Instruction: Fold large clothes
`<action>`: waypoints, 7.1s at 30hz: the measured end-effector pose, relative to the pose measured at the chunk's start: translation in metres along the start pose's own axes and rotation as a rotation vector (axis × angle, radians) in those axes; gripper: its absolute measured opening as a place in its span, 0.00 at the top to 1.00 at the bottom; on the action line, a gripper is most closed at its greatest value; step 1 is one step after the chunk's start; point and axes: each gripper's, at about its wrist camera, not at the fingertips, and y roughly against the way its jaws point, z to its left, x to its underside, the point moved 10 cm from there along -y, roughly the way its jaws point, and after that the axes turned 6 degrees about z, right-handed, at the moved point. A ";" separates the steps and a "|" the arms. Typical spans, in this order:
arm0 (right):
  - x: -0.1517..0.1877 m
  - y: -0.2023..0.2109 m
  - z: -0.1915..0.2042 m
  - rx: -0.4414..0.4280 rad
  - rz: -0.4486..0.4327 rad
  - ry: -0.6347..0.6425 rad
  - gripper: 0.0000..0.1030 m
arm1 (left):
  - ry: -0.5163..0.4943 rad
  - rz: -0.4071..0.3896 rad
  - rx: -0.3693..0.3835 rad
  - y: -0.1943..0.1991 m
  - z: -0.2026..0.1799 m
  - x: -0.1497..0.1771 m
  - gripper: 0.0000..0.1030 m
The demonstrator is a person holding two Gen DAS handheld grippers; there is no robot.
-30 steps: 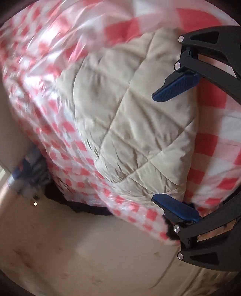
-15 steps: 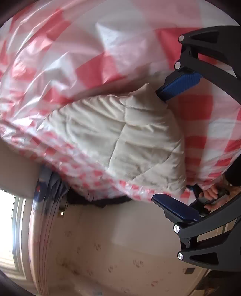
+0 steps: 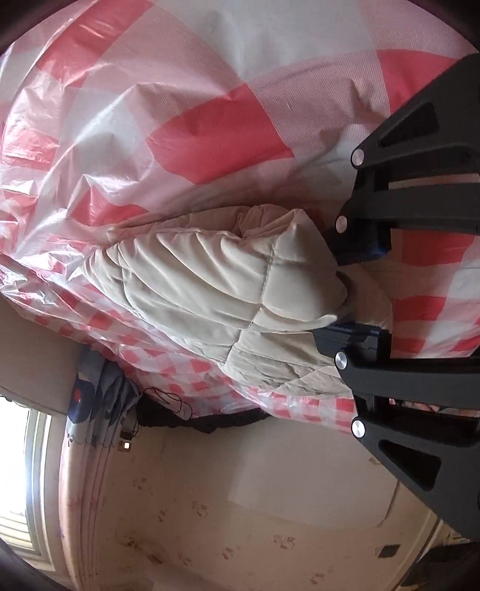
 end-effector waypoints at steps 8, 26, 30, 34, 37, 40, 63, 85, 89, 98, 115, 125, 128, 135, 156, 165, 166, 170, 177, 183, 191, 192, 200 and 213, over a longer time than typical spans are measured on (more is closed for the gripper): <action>0.022 0.044 0.073 -0.029 -0.035 0.188 0.83 | -0.136 0.000 0.024 0.064 -0.045 0.019 0.69; 0.132 0.056 0.165 0.453 -0.097 0.728 0.15 | 0.028 -0.053 0.012 0.115 0.035 0.100 0.20; 0.096 -0.103 0.181 0.590 0.070 0.878 0.15 | 0.077 -0.071 0.030 0.112 0.040 0.095 0.20; 0.076 -0.217 0.086 0.805 0.299 0.778 0.07 | 0.074 -0.060 0.010 0.098 0.044 0.087 0.17; 0.073 -0.203 0.074 0.738 0.288 0.706 0.08 | 0.028 -0.051 -0.007 0.093 0.037 0.088 0.17; 0.062 -0.177 0.103 0.699 0.146 0.744 0.08 | -0.040 -0.071 -0.047 0.088 0.035 0.089 0.16; 0.177 -0.077 0.135 0.721 -0.018 0.924 0.07 | 0.012 -0.155 -0.002 0.082 0.030 0.079 0.14; 0.200 -0.110 0.087 0.744 0.167 1.011 0.06 | -0.206 -0.347 -0.085 0.125 -0.060 0.078 0.59; 0.200 -0.103 0.089 0.654 0.184 0.987 0.06 | -0.370 -0.391 -0.082 0.130 -0.120 0.100 0.60; 0.133 0.059 0.102 -0.232 0.067 0.305 0.06 | -0.768 -0.340 -0.015 0.086 -0.258 0.190 0.64; 0.055 0.141 0.017 -0.174 0.056 0.161 0.06 | -1.339 -0.004 -0.118 -0.071 -0.276 0.379 0.48; 0.060 0.123 -0.014 0.423 0.087 0.365 0.06 | -1.308 0.010 0.040 0.059 -0.265 0.377 0.33; 0.047 0.158 0.014 0.446 -0.102 0.416 0.06 | -1.161 -0.162 -0.011 0.091 -0.266 0.301 0.23; 0.003 0.097 0.113 0.296 -0.045 0.574 0.06 | -0.983 -0.215 -0.157 0.031 -0.258 0.205 0.23; 0.013 0.056 -0.003 0.565 -0.043 0.467 0.07 | -1.250 -0.122 -0.216 -0.053 -0.255 0.274 0.17; 0.013 0.049 -0.039 0.481 -0.076 0.346 0.06 | -1.264 -0.094 -0.196 -0.060 -0.255 0.282 0.17; 0.014 0.051 -0.040 0.485 -0.079 0.345 0.06 | -1.266 -0.094 -0.197 -0.060 -0.255 0.282 0.17; 0.017 0.054 -0.041 0.514 -0.081 0.341 0.07 | -1.265 -0.090 -0.196 -0.059 -0.255 0.284 0.17; 0.034 0.069 -0.044 0.617 -0.040 0.376 0.07 | -1.281 -0.048 -0.182 -0.055 -0.250 0.295 0.17; 0.043 0.082 -0.052 0.677 0.021 0.394 0.07 | -1.066 0.079 -0.049 -0.018 -0.234 0.262 0.17; 0.045 0.091 -0.051 0.660 0.125 0.322 0.07 | -0.599 0.297 -0.006 -0.052 -0.168 0.185 0.13; 0.046 0.089 -0.056 0.645 0.131 0.307 0.07 | -0.584 0.342 0.033 -0.060 -0.169 0.192 0.07; 0.057 0.077 -0.046 0.564 -0.011 0.304 0.06 | -0.832 0.185 -0.018 -0.045 -0.208 0.225 0.22; 0.069 0.073 -0.027 0.529 0.045 0.305 0.06 | -0.869 0.057 -0.264 -0.016 -0.182 0.165 0.21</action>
